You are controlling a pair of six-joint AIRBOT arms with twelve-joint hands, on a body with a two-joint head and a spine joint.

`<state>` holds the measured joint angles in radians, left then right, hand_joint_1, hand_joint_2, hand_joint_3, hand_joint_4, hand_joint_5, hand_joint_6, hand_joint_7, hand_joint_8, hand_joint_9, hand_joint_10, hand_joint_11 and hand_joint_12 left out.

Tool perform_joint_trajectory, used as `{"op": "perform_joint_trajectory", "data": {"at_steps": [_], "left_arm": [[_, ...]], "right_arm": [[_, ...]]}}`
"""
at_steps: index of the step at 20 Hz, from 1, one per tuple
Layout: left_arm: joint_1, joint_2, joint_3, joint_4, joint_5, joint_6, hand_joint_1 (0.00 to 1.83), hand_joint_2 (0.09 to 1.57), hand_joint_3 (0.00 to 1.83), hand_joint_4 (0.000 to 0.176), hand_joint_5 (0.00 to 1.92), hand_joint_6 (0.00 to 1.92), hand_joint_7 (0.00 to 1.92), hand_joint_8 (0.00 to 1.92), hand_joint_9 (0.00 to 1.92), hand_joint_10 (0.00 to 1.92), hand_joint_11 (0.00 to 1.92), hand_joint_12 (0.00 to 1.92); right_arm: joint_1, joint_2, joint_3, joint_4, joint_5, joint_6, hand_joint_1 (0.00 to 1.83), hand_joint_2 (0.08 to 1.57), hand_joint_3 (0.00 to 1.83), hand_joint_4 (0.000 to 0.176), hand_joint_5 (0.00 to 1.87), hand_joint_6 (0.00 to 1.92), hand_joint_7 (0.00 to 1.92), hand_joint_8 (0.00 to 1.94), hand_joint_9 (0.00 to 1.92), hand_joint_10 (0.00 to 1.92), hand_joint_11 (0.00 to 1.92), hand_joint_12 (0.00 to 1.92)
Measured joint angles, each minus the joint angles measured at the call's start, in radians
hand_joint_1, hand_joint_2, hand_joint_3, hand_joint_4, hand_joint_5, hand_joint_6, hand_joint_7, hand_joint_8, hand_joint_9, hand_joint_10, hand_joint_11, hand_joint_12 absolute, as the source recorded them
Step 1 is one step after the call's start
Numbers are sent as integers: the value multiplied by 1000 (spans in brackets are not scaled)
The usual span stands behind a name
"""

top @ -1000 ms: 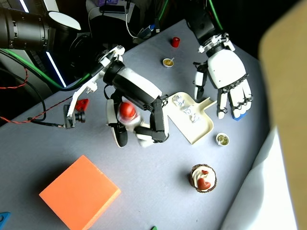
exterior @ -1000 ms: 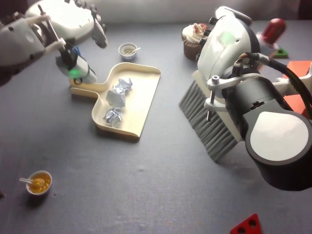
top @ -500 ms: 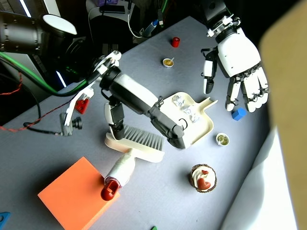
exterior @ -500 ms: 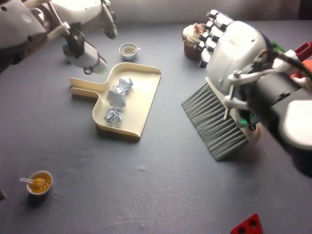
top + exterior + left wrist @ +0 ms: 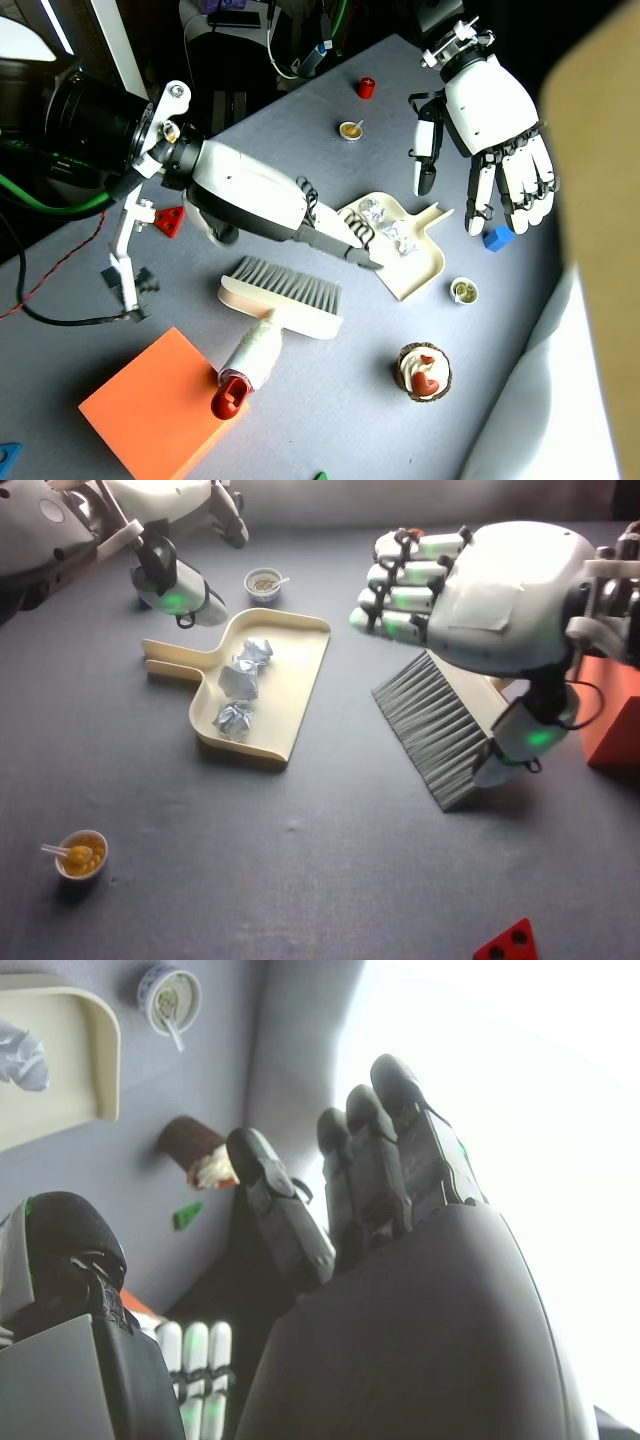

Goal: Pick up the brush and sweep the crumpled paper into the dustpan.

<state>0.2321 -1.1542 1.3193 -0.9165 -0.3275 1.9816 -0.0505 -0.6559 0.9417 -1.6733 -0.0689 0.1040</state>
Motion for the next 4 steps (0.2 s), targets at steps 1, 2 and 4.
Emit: {"op": "perform_joint_trajectory", "data": {"at_steps": [1,2,4], "left_arm": [[0,1,0,0,0,0,901,972,0,118,745,5,334,13,286,12,122,410],[0,5,0,-1,0,0,904,980,3,110,733,0,315,3,269,3,108,404],[-1,10,0,0,-6,0,893,980,2,115,734,2,320,5,268,2,117,408]], "right_arm": [[-1,36,20,24,110,0,618,697,16,0,74,11,33,1,0,0,0,0],[-1,56,30,44,159,0,602,718,8,0,87,5,31,0,0,0,2,1],[-1,106,43,102,216,-1,582,750,15,0,89,3,24,3,0,0,0,0]]}}
